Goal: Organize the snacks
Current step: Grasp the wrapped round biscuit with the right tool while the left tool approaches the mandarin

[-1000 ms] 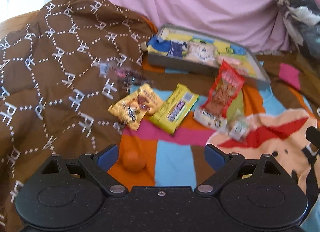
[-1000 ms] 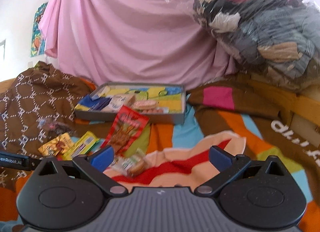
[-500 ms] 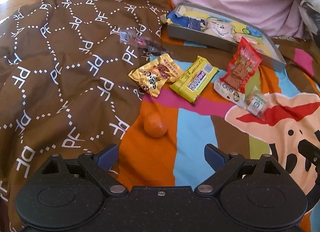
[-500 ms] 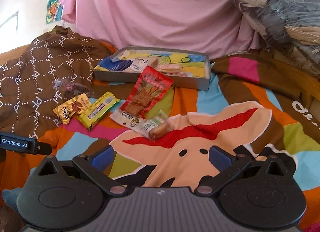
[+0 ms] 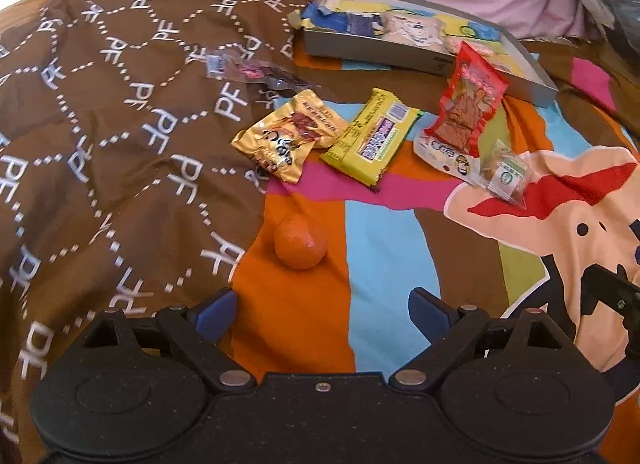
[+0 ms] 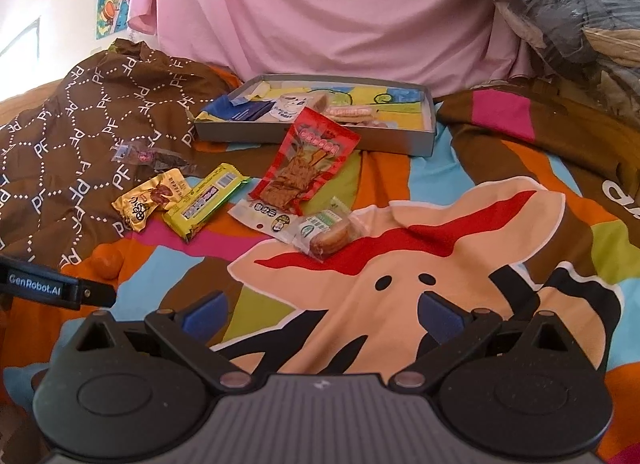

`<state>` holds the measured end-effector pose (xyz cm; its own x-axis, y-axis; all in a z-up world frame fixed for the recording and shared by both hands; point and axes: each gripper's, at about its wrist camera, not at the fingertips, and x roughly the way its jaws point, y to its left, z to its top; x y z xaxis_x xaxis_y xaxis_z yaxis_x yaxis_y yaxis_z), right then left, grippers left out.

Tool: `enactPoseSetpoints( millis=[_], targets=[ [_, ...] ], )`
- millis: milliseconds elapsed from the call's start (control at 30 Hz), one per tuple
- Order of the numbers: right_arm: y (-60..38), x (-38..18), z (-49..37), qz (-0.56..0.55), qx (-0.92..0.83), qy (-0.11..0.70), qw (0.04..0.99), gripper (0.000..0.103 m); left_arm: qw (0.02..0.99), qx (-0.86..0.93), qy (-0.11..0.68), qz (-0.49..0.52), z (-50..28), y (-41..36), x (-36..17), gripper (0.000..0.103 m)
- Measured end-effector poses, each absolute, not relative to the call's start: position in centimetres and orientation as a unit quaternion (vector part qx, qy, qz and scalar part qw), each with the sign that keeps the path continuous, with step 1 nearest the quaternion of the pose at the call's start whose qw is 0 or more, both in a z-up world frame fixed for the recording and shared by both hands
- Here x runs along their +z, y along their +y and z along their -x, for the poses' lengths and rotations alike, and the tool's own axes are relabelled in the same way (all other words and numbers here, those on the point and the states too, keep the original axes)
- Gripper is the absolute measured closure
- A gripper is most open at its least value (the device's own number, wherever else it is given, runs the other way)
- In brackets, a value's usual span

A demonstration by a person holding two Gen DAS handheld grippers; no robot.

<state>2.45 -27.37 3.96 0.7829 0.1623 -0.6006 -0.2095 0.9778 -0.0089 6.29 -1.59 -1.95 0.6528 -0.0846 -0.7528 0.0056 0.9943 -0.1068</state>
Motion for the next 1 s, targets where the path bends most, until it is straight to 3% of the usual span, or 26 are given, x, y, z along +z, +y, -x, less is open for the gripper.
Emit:
enactPoseSetpoints(
  millis=[333, 600, 800, 1000],
  targets=[
    [-26.6, 3.4, -4.4, 0.054, 0.136, 0.325, 0.934, 0.000, 0.914, -0.102, 0.391, 0.015, -8.3, -0.7, -2.3, 0.010],
    [-26.3, 2.6, -9.8, 0.063, 0.144, 0.347, 0.925, 0.000, 0.896, -0.180, 0.402, -0.051, -10.6, -0.6, -2.8, 0.011],
    [-25.0, 1.8, -14.1, 0.079, 0.149, 0.337, 0.926, 0.000, 0.889, -0.195, 0.413, -0.042, -12.1, 0.9, -3.6, 0.013],
    [-24.4, -1.1, -18.6, 0.090, 0.132, 0.383, 0.910, 0.000, 0.892, -0.196, 0.402, -0.067, -11.7, 0.4, -3.9, 0.013]
  ],
)
